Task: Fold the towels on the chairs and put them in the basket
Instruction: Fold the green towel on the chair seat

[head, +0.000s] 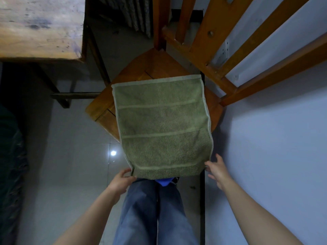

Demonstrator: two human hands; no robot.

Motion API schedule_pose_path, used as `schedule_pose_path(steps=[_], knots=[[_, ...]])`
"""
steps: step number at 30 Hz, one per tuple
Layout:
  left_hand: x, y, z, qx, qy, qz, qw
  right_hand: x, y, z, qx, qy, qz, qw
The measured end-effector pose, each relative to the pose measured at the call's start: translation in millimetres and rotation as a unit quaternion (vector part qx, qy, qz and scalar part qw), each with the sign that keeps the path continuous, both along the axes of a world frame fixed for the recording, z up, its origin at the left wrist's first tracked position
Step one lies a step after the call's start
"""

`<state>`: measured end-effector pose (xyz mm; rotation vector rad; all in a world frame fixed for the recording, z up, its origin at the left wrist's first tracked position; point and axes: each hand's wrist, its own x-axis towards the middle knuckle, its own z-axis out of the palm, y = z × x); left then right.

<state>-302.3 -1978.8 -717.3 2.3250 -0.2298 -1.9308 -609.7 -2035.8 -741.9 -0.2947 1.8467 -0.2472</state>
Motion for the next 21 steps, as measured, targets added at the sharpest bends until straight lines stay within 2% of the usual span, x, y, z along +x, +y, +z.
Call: schedule_pose_path(steps=[5, 9, 11, 15, 21], knots=[[1, 1, -8, 0.024, 0.009, 0.065, 0.998, -3, -4, -4, -0.016, 0.017, 0.018, 1.0], [0, -1, -21, 0.039, 0.004, 0.09, 0.995, -6, -7, -7, 0.046, 0.003, 0.095, 0.994], [4, 4, -25, 0.023, -0.007, 0.127, 0.992, -9, -3, -7, 0.047, 0.016, 0.091, 0.995], [23, 23, -13, -0.022, 0.026, 0.25, 0.968, -24, 9, 8, 0.03, 0.005, -0.027, 0.999], [37, 33, 18, -0.034, 0.062, 0.321, 0.944, -30, 20, 48, -0.04, -0.046, -0.187, 0.981]])
